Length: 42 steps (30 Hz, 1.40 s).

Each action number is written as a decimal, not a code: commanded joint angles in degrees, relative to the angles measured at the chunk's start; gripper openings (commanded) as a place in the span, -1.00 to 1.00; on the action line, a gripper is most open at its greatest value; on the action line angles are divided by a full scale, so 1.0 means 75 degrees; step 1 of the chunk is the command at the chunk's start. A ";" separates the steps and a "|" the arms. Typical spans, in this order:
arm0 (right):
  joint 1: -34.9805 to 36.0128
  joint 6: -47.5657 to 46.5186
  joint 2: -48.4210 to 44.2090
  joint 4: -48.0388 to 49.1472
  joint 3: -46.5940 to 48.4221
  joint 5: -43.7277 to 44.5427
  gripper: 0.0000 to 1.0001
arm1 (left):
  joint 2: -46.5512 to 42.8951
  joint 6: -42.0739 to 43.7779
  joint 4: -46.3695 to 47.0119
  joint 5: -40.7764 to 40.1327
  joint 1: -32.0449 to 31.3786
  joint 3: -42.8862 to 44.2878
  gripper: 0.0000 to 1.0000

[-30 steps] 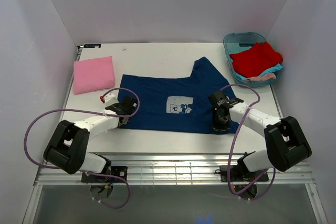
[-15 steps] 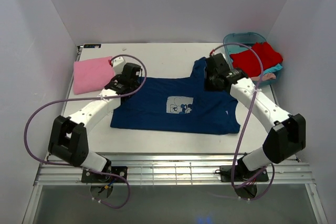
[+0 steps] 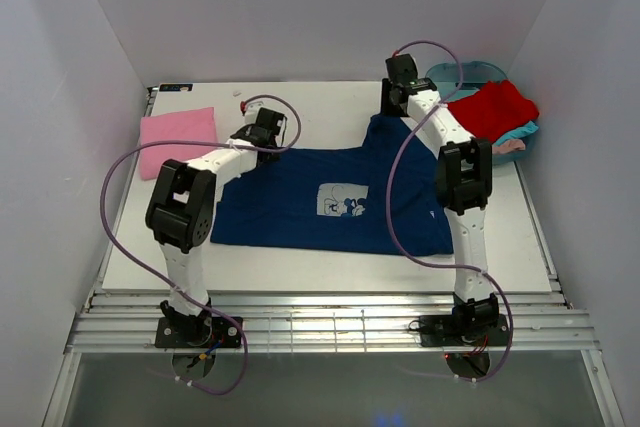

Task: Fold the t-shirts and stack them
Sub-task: Grap the side of the flattened tshirt furthest away from the robot with both arms

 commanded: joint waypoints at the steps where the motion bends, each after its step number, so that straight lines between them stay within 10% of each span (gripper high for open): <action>1: -0.0606 -0.0399 0.0108 0.0239 0.0697 -0.0170 0.08 | -0.0377 0.0454 0.0166 -0.0050 0.0511 0.0735 0.06; 37: -0.1322 -0.0974 0.1397 0.1401 0.0169 -0.2784 0.06 | 0.0748 0.1193 0.0600 0.1508 0.2446 0.1240 0.07; 42: -0.1310 -0.0974 0.1409 0.1366 0.0169 -0.2609 -0.38 | 0.0970 0.1322 0.0634 0.1520 0.2457 0.1216 0.06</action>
